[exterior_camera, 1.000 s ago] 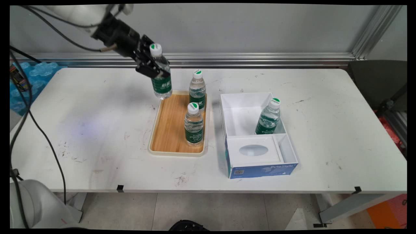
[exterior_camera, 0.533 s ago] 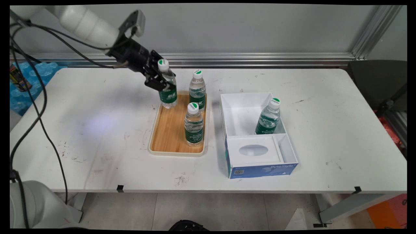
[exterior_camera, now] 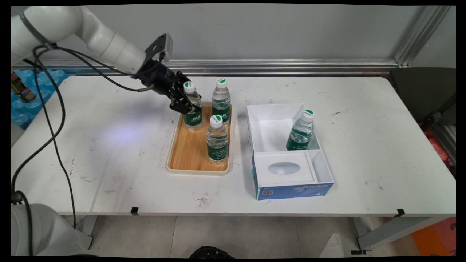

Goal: Place the picked object on the tray

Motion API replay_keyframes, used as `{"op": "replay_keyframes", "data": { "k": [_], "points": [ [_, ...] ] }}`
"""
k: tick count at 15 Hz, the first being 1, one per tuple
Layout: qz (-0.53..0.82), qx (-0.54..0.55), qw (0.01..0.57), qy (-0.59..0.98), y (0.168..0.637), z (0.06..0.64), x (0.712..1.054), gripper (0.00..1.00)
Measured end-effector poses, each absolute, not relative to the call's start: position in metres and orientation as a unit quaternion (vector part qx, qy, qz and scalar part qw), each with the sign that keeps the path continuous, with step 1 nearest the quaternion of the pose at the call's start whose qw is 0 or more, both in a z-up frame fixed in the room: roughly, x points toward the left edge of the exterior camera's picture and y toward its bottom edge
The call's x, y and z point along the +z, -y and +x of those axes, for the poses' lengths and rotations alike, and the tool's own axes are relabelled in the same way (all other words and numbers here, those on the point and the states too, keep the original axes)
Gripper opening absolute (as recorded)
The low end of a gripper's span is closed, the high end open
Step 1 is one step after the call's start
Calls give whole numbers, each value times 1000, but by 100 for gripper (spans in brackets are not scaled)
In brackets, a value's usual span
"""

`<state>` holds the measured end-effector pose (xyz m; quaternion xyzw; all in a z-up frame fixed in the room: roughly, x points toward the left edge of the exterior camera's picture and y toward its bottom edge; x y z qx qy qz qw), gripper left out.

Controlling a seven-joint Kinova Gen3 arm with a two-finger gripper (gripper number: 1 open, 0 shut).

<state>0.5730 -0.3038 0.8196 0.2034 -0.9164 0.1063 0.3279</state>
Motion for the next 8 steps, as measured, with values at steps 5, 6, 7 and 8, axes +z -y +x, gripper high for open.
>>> {"op": "replay_keyframes", "data": {
  "k": [5, 6, 7, 8],
  "points": [
    [207, 102, 331, 915, 309, 573, 804, 100],
    [209, 101, 332, 914, 309, 574, 802, 100],
    [210, 101, 333, 914, 309, 575, 801, 100],
    [212, 101, 333, 913, 309, 576, 800, 100]
  ]
}}
